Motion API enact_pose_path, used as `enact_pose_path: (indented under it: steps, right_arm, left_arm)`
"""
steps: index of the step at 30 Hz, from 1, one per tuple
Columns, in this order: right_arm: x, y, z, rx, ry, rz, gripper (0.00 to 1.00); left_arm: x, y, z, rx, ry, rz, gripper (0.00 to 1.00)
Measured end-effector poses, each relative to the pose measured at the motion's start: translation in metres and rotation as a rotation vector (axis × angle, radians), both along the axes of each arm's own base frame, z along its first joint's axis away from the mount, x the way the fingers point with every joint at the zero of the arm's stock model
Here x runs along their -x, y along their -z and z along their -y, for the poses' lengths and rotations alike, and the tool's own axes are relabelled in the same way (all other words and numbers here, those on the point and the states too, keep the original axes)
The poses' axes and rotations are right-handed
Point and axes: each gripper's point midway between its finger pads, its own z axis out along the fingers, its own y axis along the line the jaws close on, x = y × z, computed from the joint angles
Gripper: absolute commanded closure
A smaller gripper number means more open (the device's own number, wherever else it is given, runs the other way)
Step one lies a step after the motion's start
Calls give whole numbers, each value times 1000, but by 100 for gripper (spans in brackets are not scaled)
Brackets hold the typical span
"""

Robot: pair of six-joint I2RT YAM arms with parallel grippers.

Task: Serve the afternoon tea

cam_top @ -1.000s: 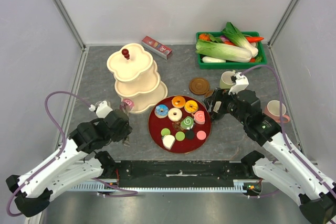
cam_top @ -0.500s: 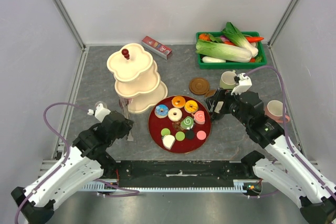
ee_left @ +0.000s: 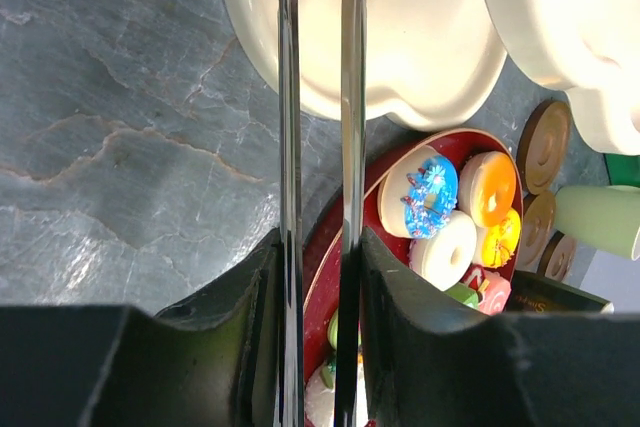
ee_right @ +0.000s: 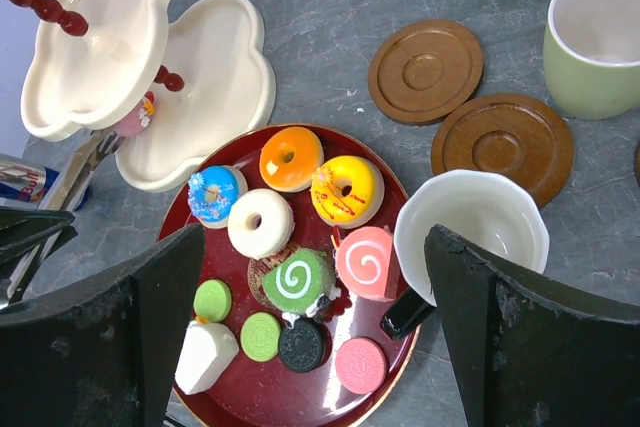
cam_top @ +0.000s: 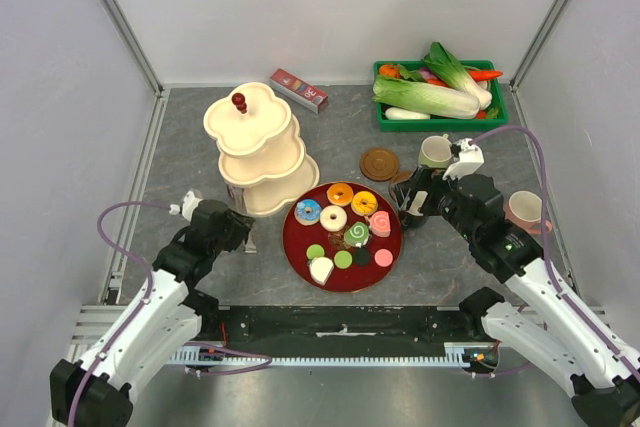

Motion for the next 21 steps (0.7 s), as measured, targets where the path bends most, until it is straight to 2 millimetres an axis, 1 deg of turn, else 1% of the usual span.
enact_pose_path:
  steps: [5,12,16,19,21]
  right_arm:
    - [-1,-3,1,-5,10,4,2]
    - [-1,-5,2,-11,19,8,2]
    - [1,-8,8,-7,39,14,2]
    - [2,-14,13,-6,60,27,2]
    - [3,-18,16,-11,70,39,2]
  left_arm:
    - [-8,5,1,11,5,28,98]
    - [-15,4,0,3,5,53,98]
    - [-15,10,-2,-7,0,32,84]
    - [-15,10,-2,-8,-3,31,73]
    - [-16,10,-3,-8,-6,30,68]
